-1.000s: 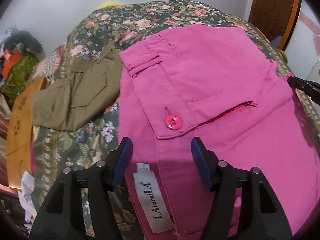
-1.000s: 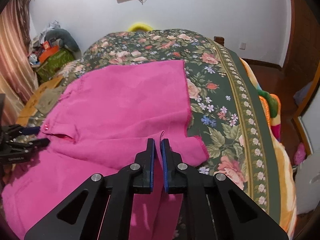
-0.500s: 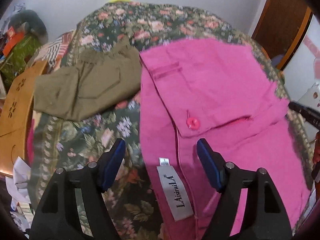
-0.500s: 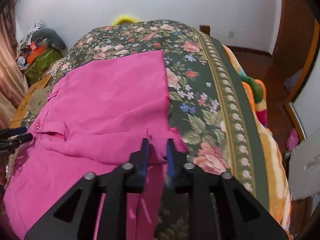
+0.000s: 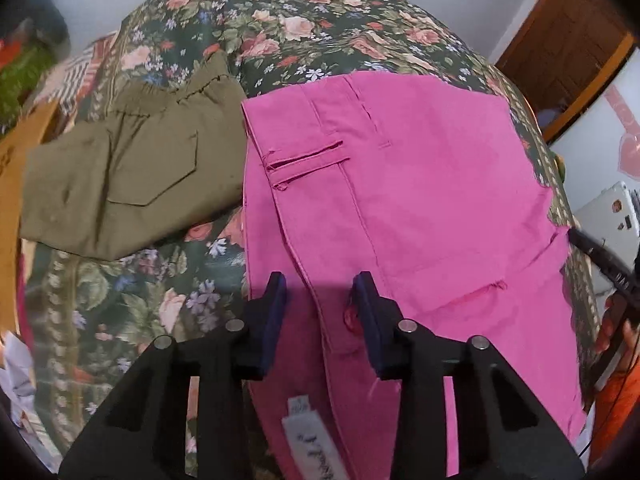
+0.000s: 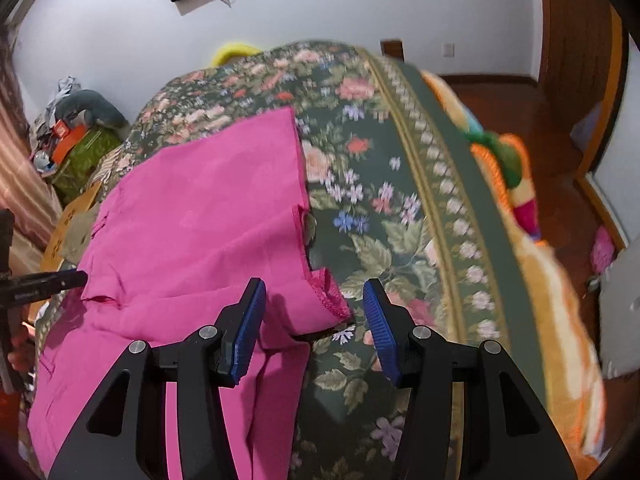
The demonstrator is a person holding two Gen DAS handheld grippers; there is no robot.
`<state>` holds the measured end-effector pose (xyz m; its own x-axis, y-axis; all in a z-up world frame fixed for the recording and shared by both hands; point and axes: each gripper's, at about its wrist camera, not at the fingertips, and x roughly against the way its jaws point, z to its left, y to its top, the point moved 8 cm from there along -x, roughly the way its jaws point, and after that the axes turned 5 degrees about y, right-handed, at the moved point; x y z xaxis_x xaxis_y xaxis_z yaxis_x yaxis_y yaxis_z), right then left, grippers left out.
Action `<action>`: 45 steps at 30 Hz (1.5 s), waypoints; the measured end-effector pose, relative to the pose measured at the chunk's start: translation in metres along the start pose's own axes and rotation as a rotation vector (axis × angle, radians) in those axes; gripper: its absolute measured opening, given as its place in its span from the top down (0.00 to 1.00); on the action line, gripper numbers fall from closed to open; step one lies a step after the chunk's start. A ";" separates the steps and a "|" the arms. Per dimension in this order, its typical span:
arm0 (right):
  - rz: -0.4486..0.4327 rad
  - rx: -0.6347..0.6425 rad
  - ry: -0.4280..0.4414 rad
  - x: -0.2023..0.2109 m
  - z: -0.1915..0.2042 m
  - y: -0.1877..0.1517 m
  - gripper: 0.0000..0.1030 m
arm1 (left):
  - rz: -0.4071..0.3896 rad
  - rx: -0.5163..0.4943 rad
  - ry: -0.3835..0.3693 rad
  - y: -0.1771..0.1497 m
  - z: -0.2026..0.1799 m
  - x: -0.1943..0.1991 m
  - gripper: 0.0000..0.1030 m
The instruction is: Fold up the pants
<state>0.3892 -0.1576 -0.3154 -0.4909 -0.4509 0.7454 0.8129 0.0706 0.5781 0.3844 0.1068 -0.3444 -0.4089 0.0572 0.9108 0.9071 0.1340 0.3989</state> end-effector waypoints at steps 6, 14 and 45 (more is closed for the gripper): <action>0.028 -0.001 0.048 -0.019 0.006 -0.010 0.82 | -0.042 -0.014 0.023 0.003 -0.003 0.007 0.87; -0.043 0.124 0.019 0.003 0.025 -0.003 0.96 | -0.133 -0.100 0.178 0.013 0.005 0.025 0.97; -0.094 0.127 -0.015 0.026 0.026 0.068 0.52 | -0.217 -0.039 0.168 0.069 0.050 0.053 0.41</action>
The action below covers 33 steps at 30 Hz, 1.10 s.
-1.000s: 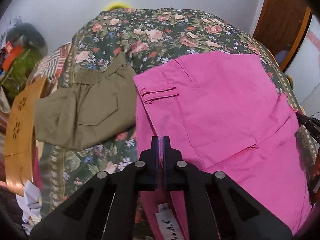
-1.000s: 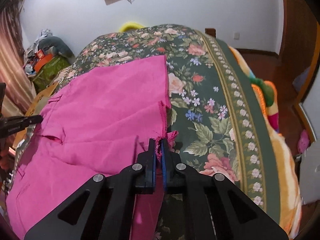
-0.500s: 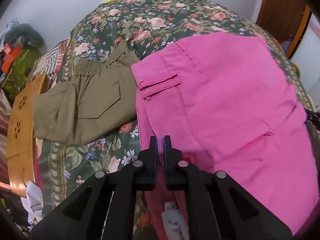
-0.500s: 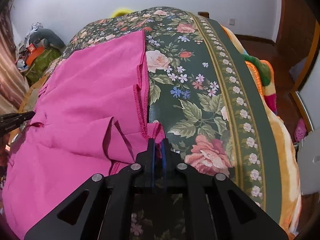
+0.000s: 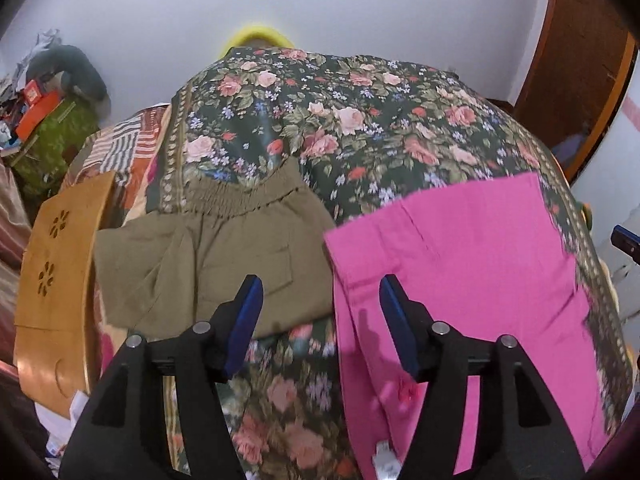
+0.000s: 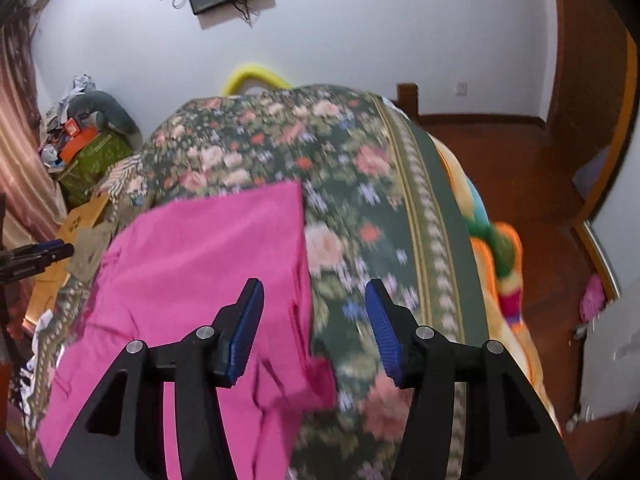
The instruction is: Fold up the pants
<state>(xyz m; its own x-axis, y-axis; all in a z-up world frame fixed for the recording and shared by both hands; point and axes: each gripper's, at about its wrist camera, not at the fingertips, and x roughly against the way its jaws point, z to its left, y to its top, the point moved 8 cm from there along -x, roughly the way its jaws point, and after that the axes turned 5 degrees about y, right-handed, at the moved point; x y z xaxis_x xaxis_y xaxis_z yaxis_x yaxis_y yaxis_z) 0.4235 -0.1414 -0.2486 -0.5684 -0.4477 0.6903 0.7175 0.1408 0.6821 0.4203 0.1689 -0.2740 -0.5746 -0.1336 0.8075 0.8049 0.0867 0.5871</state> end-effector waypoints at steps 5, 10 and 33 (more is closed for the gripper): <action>-0.001 0.011 0.017 -0.029 0.007 0.022 0.39 | 0.051 0.009 -0.033 0.011 -0.005 -0.038 0.41; 0.066 0.035 0.033 -0.069 0.009 0.029 0.38 | 0.104 0.010 -0.058 0.009 -0.010 -0.075 0.41; 0.058 0.118 0.018 -0.116 0.026 0.061 0.97 | 0.078 0.003 -0.044 0.023 -0.021 -0.085 0.93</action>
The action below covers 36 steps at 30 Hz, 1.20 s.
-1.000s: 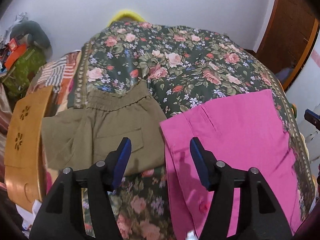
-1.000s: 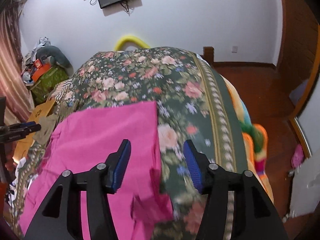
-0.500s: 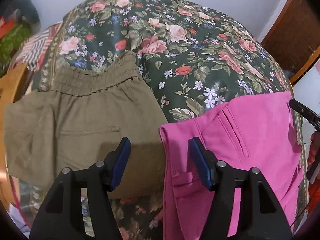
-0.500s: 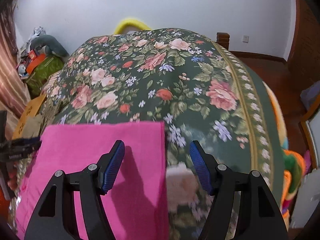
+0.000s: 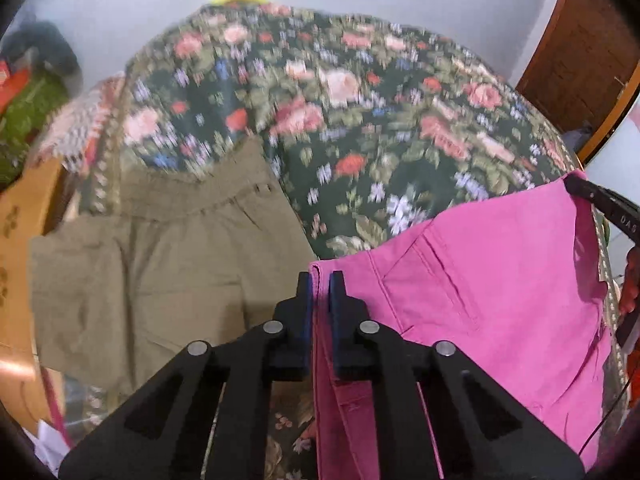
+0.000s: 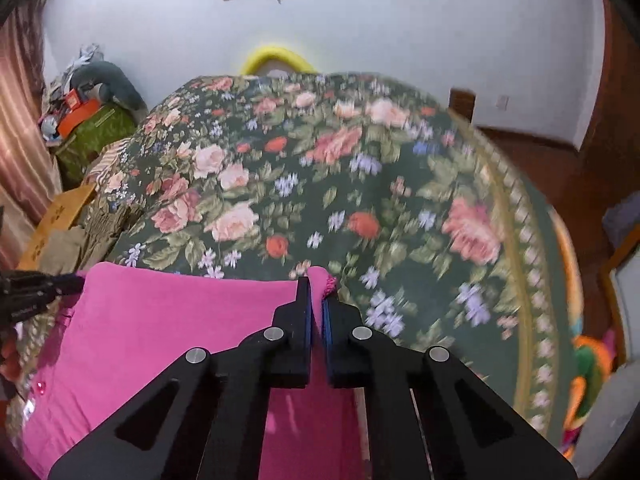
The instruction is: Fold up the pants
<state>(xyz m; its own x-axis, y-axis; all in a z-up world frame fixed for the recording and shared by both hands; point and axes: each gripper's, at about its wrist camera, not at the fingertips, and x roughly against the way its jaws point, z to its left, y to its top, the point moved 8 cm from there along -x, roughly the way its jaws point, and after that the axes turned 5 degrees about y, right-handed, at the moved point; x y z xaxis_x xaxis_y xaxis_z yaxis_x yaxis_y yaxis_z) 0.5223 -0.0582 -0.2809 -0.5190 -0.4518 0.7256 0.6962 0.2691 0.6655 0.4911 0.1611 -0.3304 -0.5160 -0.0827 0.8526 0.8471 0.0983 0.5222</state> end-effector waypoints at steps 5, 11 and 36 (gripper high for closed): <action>-0.060 0.046 -0.027 0.029 0.007 0.020 0.97 | -0.087 -0.014 0.030 0.024 0.002 0.039 0.93; -0.138 0.057 -0.019 0.083 0.023 0.034 0.98 | -0.170 -0.042 0.049 0.031 -0.003 0.089 0.93; -0.060 0.005 0.020 0.195 0.074 -0.127 0.97 | -0.161 -0.073 0.020 -0.147 -0.021 0.194 0.96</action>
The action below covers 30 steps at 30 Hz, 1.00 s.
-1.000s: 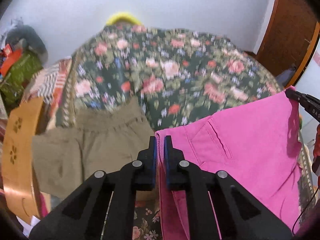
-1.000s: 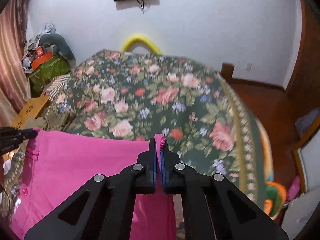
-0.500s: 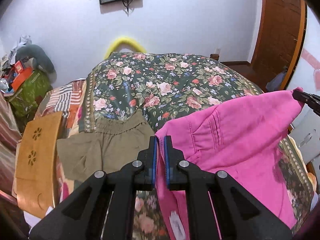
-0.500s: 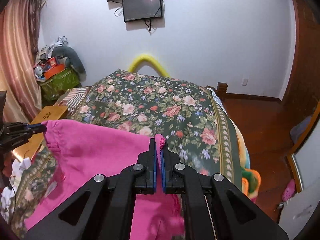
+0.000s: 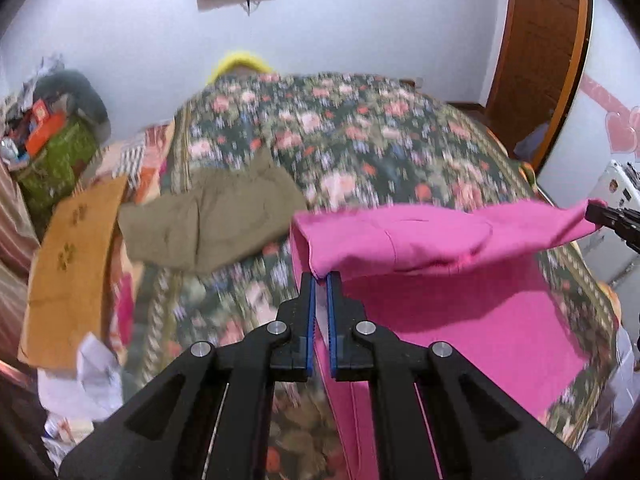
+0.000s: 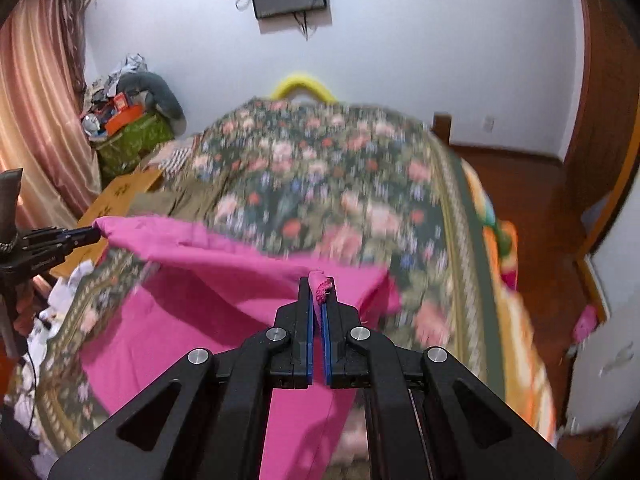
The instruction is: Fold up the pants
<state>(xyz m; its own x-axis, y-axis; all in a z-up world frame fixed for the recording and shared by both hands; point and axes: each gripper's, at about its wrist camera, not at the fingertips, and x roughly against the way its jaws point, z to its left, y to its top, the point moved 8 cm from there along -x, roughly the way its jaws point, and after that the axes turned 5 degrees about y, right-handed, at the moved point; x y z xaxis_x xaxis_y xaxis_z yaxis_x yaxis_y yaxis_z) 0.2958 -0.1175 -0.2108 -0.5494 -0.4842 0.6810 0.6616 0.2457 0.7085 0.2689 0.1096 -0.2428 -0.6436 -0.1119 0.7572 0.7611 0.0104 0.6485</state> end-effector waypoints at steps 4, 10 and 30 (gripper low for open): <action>0.051 -0.040 0.010 -0.007 -0.002 -0.036 0.97 | 0.068 -0.027 -0.004 -0.043 -0.006 -0.013 0.97; 0.128 -0.063 0.002 -0.016 -0.005 -0.090 0.97 | 0.140 -0.048 0.006 -0.088 -0.002 -0.020 0.97; 0.142 0.126 0.012 0.005 0.040 -0.088 0.51 | 0.076 -0.371 0.095 -0.071 -0.046 0.007 0.44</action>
<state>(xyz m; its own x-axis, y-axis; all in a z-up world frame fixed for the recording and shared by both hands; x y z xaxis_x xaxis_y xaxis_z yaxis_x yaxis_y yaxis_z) 0.2144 -0.1081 -0.2627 -0.4484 -0.4474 0.7738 0.6625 0.4149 0.6237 0.2143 0.0627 -0.2875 -0.5869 -0.2159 0.7803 0.7951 -0.3357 0.5051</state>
